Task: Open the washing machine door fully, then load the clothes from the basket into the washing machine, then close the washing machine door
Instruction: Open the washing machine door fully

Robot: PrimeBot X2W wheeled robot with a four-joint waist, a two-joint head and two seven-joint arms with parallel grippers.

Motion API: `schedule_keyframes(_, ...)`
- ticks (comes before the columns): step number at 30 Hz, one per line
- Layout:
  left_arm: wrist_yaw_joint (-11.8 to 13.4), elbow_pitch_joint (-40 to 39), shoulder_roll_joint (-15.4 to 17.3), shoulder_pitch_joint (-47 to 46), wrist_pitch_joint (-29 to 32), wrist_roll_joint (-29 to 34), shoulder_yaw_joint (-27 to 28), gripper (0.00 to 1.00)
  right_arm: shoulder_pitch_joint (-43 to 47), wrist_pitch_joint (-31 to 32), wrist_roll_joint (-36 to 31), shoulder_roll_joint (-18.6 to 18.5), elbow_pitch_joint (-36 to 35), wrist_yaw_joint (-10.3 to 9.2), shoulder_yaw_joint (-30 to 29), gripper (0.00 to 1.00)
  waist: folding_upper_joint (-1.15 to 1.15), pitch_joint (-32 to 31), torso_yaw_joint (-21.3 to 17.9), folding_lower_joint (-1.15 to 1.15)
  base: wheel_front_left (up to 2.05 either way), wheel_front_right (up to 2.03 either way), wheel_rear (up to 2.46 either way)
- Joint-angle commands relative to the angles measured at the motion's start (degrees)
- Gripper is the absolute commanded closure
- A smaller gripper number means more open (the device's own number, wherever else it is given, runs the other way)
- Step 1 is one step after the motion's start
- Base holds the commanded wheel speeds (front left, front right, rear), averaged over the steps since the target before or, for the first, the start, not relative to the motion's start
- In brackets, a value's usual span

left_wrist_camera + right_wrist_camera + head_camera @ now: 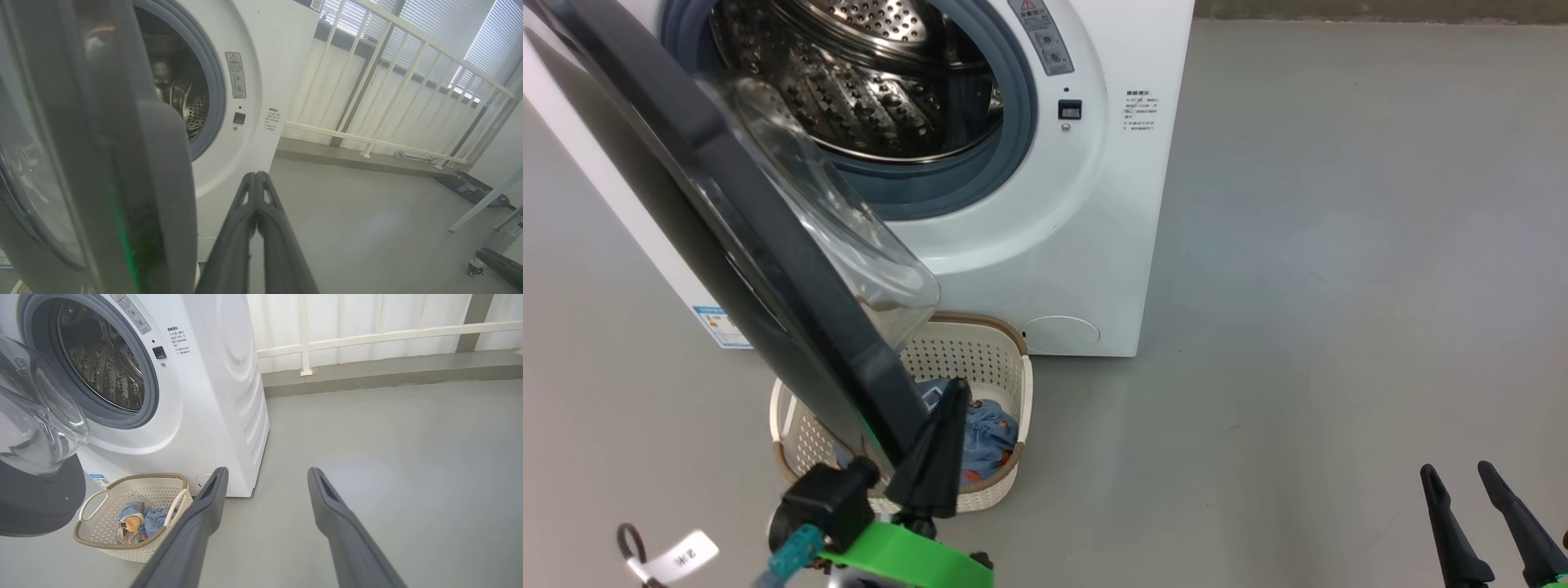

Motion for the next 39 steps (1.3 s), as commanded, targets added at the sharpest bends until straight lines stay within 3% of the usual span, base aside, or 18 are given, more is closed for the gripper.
schedule_keyframes(1, -0.4, -0.2, 0.3, -2.6, -0.3, -0.4, 2.4, 1.0, -1.7, -0.7, -0.5, -1.2, -1.3, 0.17, 1.0, 0.0, 0.0, 0.0, 0.0, 0.0, 0.0, 0.0, 0.0)
schedule_keyframes(12, -1.0, 6.2, 0.3, -3.2, -0.3, -3.0, 6.1, 1.0, -1.4, -0.7, -0.6, -1.2, -1.5, 0.17, 0.8, 0.0, 0.0, -0.1, 0.6, 0.0, 0.0, 0.0, 0.0)
schedule_keyframes(39, -0.1, 2.0, 0.3, 2.9, -0.3, -3.0, 13.5, 1.0, -0.7, -0.7, -0.9, -0.9, -1.7, 0.17, 0.5, 0.0, 0.0, -0.6, 4.4, 0.0, 0.0, 0.0, 0.0)
